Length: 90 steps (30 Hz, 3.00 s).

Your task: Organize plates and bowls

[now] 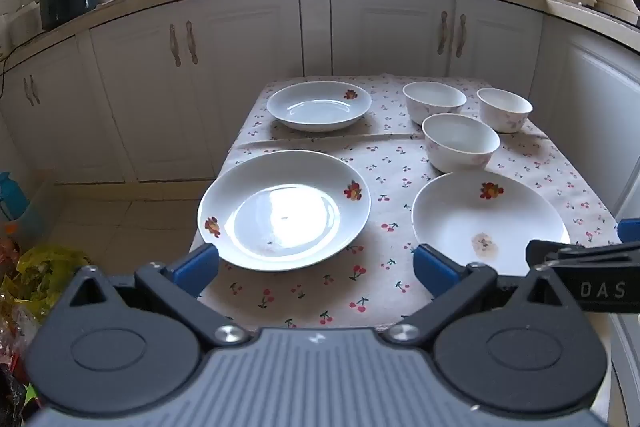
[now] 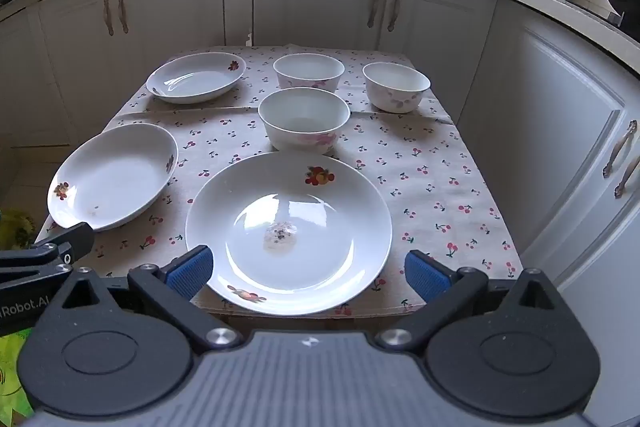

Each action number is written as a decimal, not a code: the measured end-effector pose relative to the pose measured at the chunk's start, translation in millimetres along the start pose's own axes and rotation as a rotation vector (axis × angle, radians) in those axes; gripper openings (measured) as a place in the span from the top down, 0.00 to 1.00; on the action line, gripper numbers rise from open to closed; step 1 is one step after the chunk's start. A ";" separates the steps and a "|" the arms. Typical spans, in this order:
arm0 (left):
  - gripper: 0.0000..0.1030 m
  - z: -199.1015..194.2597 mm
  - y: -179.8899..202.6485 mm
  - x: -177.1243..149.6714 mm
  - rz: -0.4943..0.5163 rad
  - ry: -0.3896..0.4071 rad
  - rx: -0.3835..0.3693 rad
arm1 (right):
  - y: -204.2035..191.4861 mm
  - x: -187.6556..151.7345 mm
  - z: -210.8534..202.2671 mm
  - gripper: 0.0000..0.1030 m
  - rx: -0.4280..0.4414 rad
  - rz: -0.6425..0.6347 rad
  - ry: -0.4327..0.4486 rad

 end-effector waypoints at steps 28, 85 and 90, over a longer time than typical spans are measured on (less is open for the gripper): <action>0.01 -12.0 4.2 6.0 0.011 0.055 -0.021 | 4.0 3.7 -14.2 0.00 -0.033 0.000 0.066; 0.01 -20.6 6.1 5.5 0.017 0.092 -0.021 | 5.8 2.3 -23.7 0.00 -0.037 0.013 0.109; 0.01 -21.2 6.1 5.5 0.017 0.093 -0.022 | 6.3 2.4 -24.8 0.00 -0.039 0.016 0.114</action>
Point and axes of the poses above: each gripper's, at about its wrist camera, not at the fingertips, and z roughly the way its jaws point, y to its right, x to its top, the point moved 1 cm from there along z, roughly the way its jaws point, and after that the axes turned 12 degrees about -x, right-handed, at the moved point
